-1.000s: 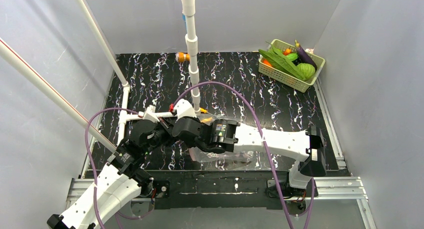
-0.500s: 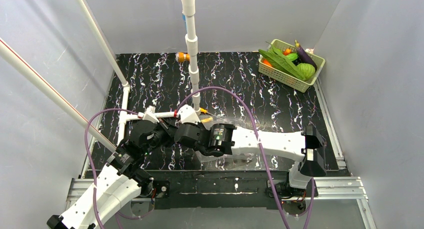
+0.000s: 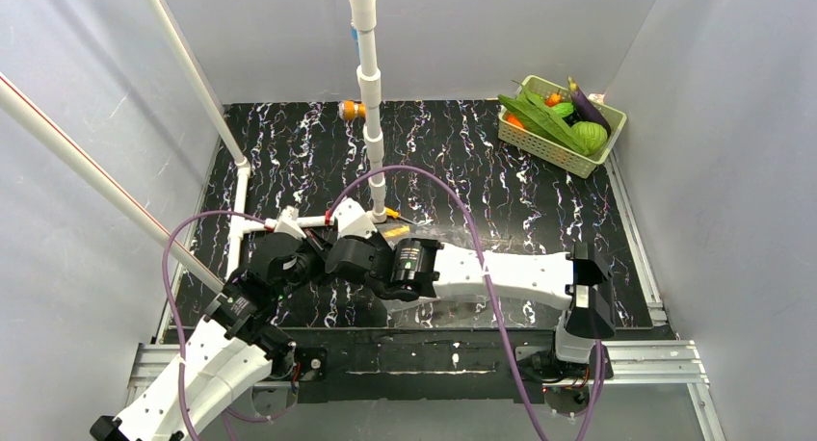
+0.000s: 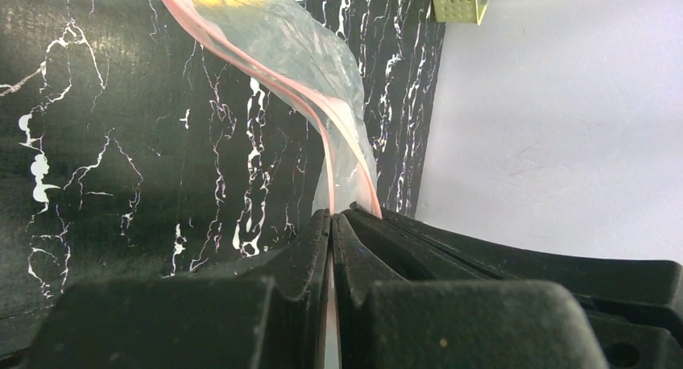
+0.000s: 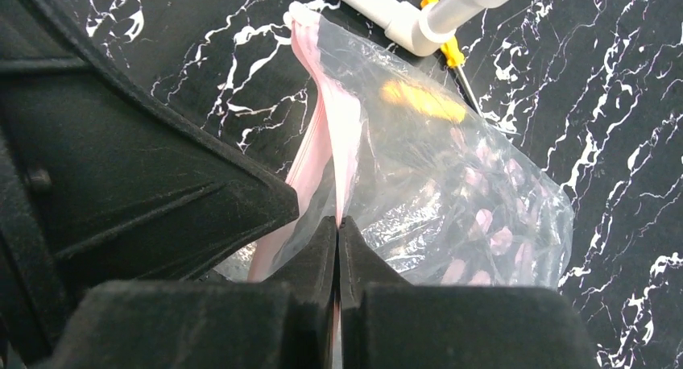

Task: Place the food in the zip-top bag and seal the zipper
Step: Open the zipper of the food storage bag at the center of the board.

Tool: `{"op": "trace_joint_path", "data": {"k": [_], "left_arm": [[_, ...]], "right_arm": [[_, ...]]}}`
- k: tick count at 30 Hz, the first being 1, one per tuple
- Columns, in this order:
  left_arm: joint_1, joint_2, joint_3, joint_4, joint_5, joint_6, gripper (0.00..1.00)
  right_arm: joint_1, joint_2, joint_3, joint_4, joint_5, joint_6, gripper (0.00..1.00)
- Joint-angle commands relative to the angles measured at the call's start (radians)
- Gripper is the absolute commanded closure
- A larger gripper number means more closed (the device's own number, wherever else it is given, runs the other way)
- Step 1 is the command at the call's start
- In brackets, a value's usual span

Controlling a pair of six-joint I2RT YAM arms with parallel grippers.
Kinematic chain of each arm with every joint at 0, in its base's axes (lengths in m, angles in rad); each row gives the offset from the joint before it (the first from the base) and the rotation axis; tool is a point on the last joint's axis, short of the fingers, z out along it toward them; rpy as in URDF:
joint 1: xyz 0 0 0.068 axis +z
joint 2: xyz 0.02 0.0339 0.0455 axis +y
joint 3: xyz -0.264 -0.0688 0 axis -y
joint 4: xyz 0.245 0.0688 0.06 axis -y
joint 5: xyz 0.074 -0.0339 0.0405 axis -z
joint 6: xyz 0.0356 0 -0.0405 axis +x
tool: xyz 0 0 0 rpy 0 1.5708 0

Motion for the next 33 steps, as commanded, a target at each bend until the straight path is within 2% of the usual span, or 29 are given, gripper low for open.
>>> {"op": "trace_joint_path", "data": {"k": [1,2,3,8,10,15,18,20,22,24,30,33], "left_arm": [[-0.001,-0.035,-0.008,-0.032,-0.003,-0.007,1.00],[-0.001,-0.043,-0.012,-0.041,-0.007,-0.007,1.00],[-0.001,-0.051,-0.016,-0.048,-0.013,-0.007,0.96],[-0.001,-0.063,-0.021,-0.049,-0.024,-0.004,0.67],[-0.001,-0.050,-0.014,-0.045,-0.018,0.005,0.59],[-0.001,-0.004,-0.001,-0.043,-0.002,0.026,0.47],[-0.001,-0.006,-0.010,-0.044,-0.003,0.032,0.47],[-0.001,-0.024,-0.018,-0.044,-0.013,0.038,0.51],[-0.001,-0.045,-0.024,-0.049,-0.026,0.045,0.66],[-0.001,-0.065,-0.024,-0.057,-0.038,0.049,0.76],[-0.001,-0.086,0.041,-0.170,-0.124,0.114,0.78],[-0.001,-0.084,0.092,-0.260,-0.187,0.152,0.73]], "right_arm": [[-0.004,-0.094,-0.046,0.137,-0.001,-0.050,0.99],[-0.004,-0.105,-0.058,0.155,-0.009,-0.049,0.99],[-0.005,-0.114,-0.070,0.174,-0.023,-0.056,0.99],[-0.005,-0.124,-0.068,0.217,-0.094,-0.080,0.99],[-0.005,-0.132,-0.072,0.235,-0.116,-0.084,0.99],[-0.005,-0.166,-0.103,0.303,-0.183,-0.094,0.99],[-0.005,-0.177,-0.109,0.317,-0.191,-0.096,0.99],[-0.005,-0.183,-0.108,0.304,-0.181,-0.097,0.99],[-0.005,-0.191,-0.114,0.291,-0.167,-0.087,0.99],[-0.006,-0.207,-0.131,0.289,-0.157,-0.075,0.99],[-0.004,-0.219,-0.137,0.277,-0.107,-0.084,0.99],[-0.005,-0.226,-0.125,0.261,-0.089,-0.087,0.99]]}}
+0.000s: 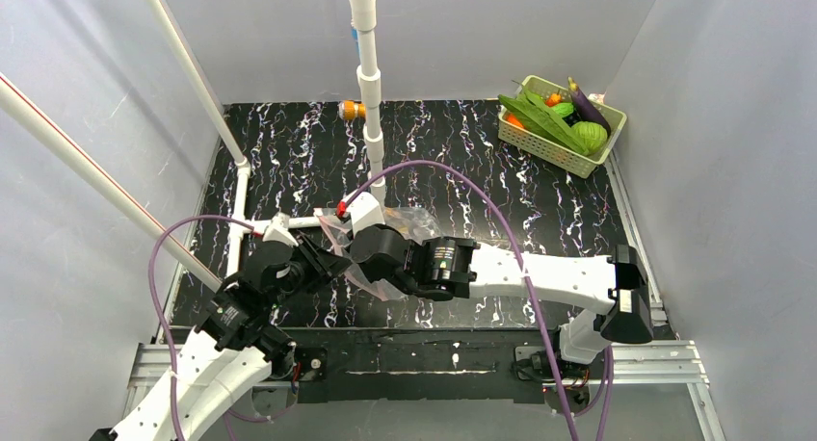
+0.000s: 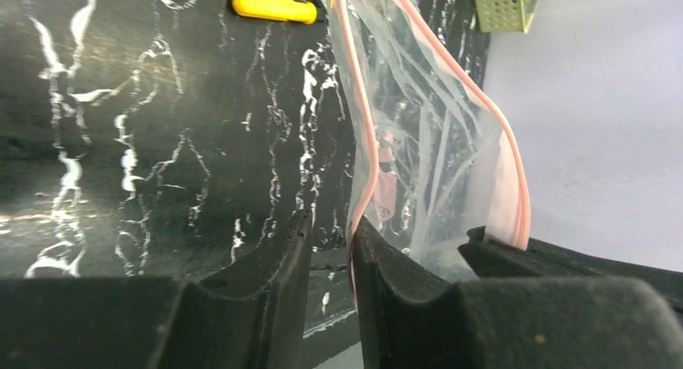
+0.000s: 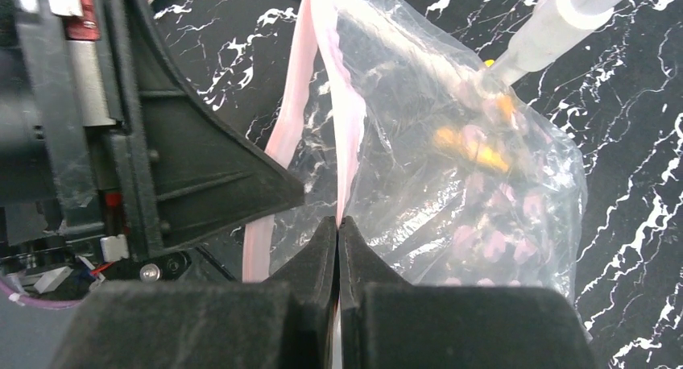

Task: Place the food in the zip-top bag and seal the zipper
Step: Open the zipper of the food storage bag at the center of the board.

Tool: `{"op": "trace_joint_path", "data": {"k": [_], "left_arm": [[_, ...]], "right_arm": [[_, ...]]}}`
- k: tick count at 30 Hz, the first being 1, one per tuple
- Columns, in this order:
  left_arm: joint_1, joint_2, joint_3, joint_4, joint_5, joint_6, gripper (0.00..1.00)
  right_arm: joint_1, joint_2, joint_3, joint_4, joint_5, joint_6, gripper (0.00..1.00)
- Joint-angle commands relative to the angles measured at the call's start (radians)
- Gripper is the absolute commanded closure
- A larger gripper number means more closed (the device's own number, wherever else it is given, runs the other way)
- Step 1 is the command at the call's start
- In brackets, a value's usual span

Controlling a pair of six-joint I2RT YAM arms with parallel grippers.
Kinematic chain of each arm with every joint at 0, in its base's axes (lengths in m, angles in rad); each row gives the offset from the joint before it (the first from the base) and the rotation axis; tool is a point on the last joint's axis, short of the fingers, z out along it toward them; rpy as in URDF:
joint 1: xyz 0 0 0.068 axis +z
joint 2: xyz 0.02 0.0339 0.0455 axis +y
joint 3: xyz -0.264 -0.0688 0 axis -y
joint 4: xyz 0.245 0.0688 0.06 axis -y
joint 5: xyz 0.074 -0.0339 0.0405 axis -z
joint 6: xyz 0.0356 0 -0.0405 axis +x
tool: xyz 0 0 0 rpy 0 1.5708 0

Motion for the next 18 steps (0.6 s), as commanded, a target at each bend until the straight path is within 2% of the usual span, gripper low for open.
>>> {"op": "trace_joint_path", "data": {"k": [1,2,3,5,8,9,10,15,18], "left_arm": [[-0.001,-0.004,0.099,-0.153,-0.131,0.085,0.68],[-0.001,-0.006,0.111,-0.167,-0.141,0.097,0.64],[-0.001,-0.006,0.122,-0.169,-0.141,0.112,0.65],[-0.001,-0.002,0.156,-0.162,-0.118,0.153,0.73],[-0.001,0.034,0.232,-0.193,-0.105,0.200,0.94],[-0.001,0.052,0.260,-0.216,-0.113,0.208,0.96],[-0.001,0.066,0.281,-0.238,-0.120,0.211,0.93],[-0.001,0.083,0.283,-0.209,-0.099,0.190,0.54],[-0.001,0.086,0.267,-0.197,-0.096,0.180,0.48]], "right_arm": [[0.004,-0.056,0.024,0.008,0.049,-0.003,0.99],[0.005,-0.060,0.027,0.011,0.033,0.001,0.99],[0.005,-0.063,0.034,0.012,0.012,0.008,0.99],[0.005,-0.067,0.049,0.020,-0.032,0.016,0.99],[0.005,-0.067,0.083,0.026,-0.058,0.018,0.99],[0.005,-0.067,0.097,0.027,-0.063,0.016,0.99],[0.005,-0.068,0.109,0.031,-0.072,0.012,0.99],[0.008,-0.059,0.134,0.075,-0.136,0.001,0.99],[0.009,-0.050,0.138,0.094,-0.175,0.008,0.99]]}}
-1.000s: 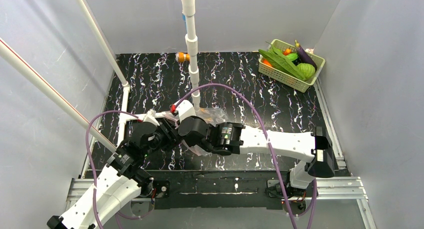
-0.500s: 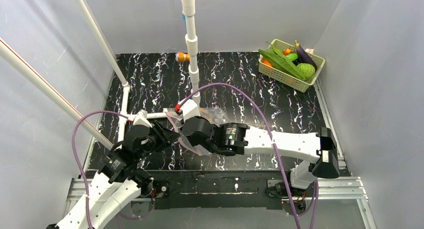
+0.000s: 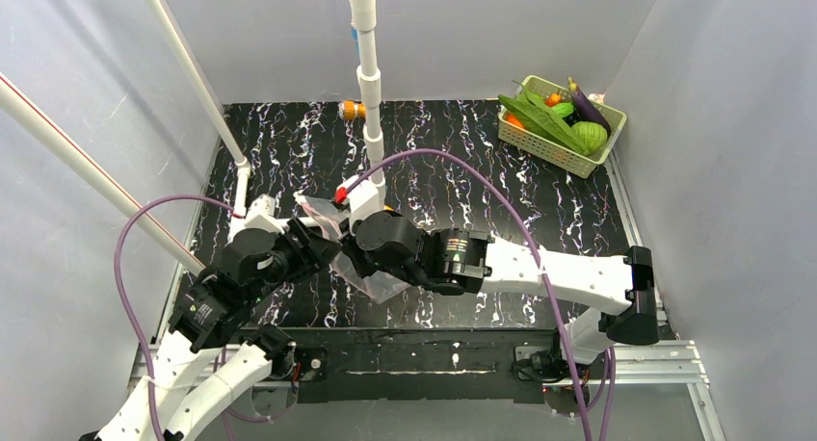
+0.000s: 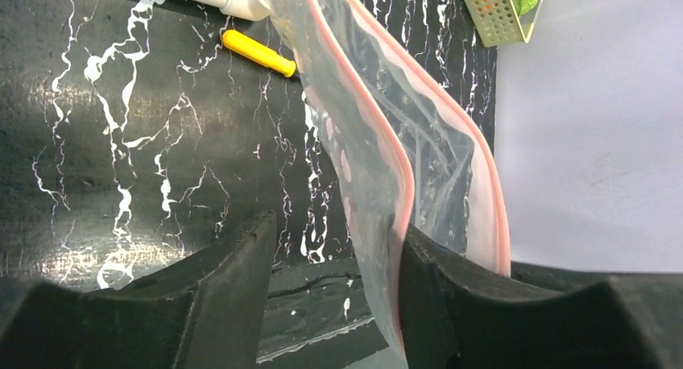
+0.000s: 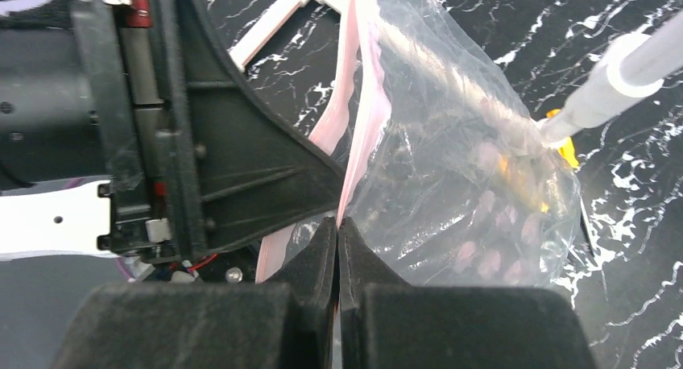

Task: Place the food in the zip-top bag and seal the zipper
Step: Open the zipper of the food storage bag at the center of the board.

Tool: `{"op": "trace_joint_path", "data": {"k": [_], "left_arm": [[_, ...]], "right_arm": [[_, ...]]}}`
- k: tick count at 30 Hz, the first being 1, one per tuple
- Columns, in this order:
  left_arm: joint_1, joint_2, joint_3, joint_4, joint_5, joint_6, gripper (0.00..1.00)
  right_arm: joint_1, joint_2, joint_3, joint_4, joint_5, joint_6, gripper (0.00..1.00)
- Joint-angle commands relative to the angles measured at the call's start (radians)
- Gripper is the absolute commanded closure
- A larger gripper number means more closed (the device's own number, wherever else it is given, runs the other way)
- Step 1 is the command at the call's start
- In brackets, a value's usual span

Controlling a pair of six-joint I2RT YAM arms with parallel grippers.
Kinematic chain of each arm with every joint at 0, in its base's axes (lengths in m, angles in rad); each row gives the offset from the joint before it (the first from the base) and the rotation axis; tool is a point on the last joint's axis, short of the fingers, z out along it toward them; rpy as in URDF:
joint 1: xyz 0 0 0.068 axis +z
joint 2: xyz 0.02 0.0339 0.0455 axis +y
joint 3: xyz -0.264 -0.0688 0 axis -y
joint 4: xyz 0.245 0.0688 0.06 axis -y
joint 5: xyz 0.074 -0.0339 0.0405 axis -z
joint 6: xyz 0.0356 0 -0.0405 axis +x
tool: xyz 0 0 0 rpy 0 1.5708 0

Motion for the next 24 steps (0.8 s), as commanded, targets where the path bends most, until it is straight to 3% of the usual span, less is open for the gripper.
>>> {"op": "trace_joint_path", "data": {"k": [1,3,5,10,14,17,20,24], "left_arm": [[-0.001,0.011,-0.007,-0.017,-0.008,0.008,0.48],[-0.001,-0.001,0.024,-0.054,-0.029,0.027,0.55],[-0.001,-0.014,0.085,-0.100,-0.056,0.065,0.69],[-0.001,0.055,0.411,-0.328,-0.143,0.196,0.99],[-0.001,0.185,0.724,-0.563,-0.257,0.239,1.00],[-0.001,0.248,0.824,-0.663,-0.292,0.274,1.00],[-0.001,0.297,0.793,-0.726,-0.314,0.302,1.00],[-0.001,0.328,0.607,-0.715,-0.314,0.323,1.00]], "right_arm": [[0.008,-0.017,0.054,0.069,-0.077,0.004,0.99],[0.007,-0.008,0.082,0.062,-0.113,0.011,0.99],[0.006,-0.002,0.121,0.050,-0.157,0.018,0.99],[0.005,0.014,0.201,0.052,-0.227,0.062,0.99],[-0.030,0.021,0.195,0.117,-0.330,0.158,0.99],[-0.094,0.016,0.092,0.241,-0.476,0.282,0.99],[-0.144,0.037,0.023,0.265,-0.533,0.331,0.99],[-0.179,0.054,-0.063,0.254,-0.588,0.305,0.99]]}}
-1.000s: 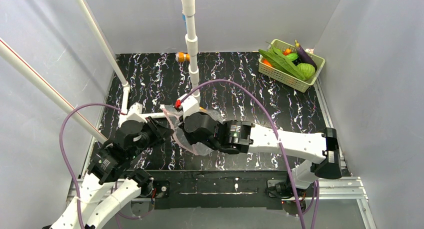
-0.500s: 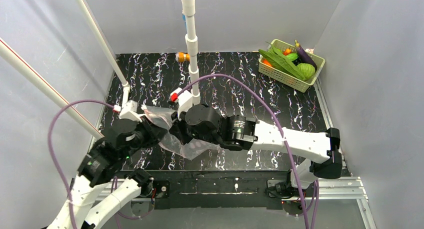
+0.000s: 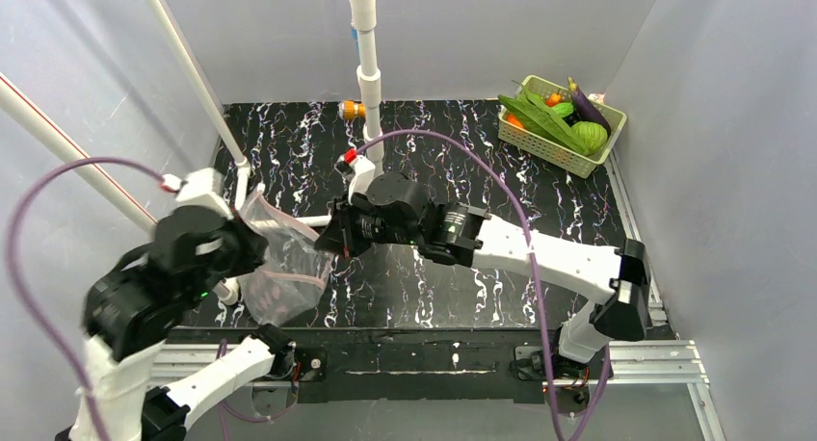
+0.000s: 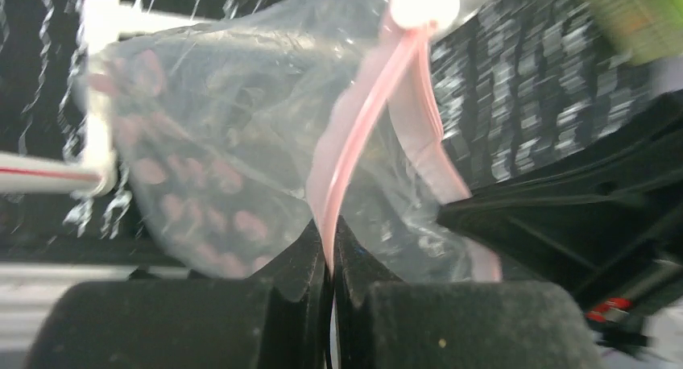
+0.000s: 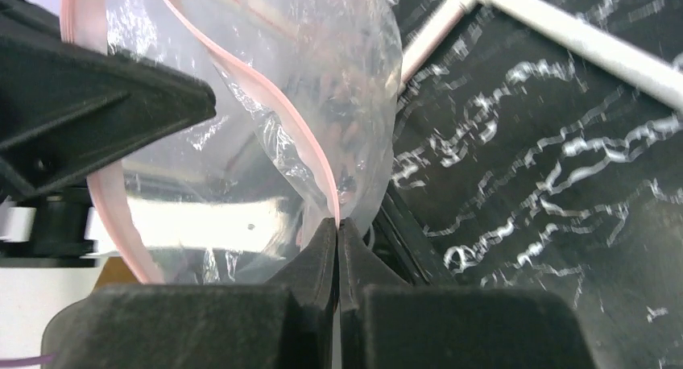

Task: Place the food in the zip-top bag and seal the zipper
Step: Open the zipper of the food storage bag at the center of the board.

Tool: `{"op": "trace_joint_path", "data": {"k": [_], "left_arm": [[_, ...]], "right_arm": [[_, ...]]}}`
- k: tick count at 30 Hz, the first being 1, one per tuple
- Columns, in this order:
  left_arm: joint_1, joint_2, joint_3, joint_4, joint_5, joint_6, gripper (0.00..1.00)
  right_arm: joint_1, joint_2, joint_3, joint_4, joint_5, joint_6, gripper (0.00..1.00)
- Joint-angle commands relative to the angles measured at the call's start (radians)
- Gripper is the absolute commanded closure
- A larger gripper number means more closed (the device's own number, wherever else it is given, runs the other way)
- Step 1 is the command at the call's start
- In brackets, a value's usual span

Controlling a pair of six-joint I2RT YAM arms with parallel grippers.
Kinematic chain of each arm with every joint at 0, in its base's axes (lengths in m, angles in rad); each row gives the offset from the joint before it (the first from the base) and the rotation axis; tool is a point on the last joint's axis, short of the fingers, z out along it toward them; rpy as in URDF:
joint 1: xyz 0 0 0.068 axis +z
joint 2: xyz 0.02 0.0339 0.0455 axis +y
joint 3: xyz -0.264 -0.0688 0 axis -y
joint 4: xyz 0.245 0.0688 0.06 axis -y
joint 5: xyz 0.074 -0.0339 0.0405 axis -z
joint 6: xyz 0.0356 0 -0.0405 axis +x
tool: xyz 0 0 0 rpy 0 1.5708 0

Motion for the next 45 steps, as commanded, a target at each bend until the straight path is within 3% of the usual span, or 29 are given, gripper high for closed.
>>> {"op": "trace_joint_path", "data": {"k": [1,4,8,16,24,29,33,36,40,42,45], "left_arm": [[-0.001,0.071,-0.199,-0.080,-0.045,0.056,1.00],[-0.001,0.051,-0.306,0.009,-0.021,0.067,1.00],[-0.001,0.024,-0.372,0.104,0.043,0.083,1.00],[-0.001,0.035,-0.379,0.146,0.132,0.138,1.00],[-0.001,0.038,-0.365,0.151,0.156,0.160,1.00],[-0.001,0.036,-0.368,0.156,0.172,0.163,1.00],[-0.001,0.032,-0.373,0.160,0.172,0.152,1.00],[-0.001,0.030,-0.377,0.177,0.170,0.142,1.00],[-0.001,0.035,-0.372,0.200,0.146,0.132,1.00],[-0.001,0.052,-0.350,0.196,0.104,0.138,1.00],[-0.001,0.091,-0.285,0.132,-0.031,0.143,1.00]], "right_arm": [[-0.027,0.019,-0.094,0.037,-0.102,0.021,0.99],[-0.030,0.017,-0.153,0.013,-0.098,-0.017,0.98],[-0.033,0.009,-0.199,-0.041,-0.076,-0.052,0.89],[-0.062,0.034,-0.167,-0.056,-0.113,-0.138,0.51],[-0.085,0.095,-0.080,0.075,-0.383,-0.248,0.16],[-0.090,0.126,-0.035,0.150,-0.452,-0.232,0.09],[-0.090,0.170,0.044,0.091,-0.371,-0.164,0.23],[-0.085,0.196,0.087,0.012,-0.207,-0.119,0.51],[-0.066,0.198,0.087,-0.014,-0.038,-0.085,0.75],[-0.059,0.209,0.109,-0.067,0.081,-0.068,0.99],[-0.052,0.164,0.062,-0.114,0.319,-0.044,0.99]]}}
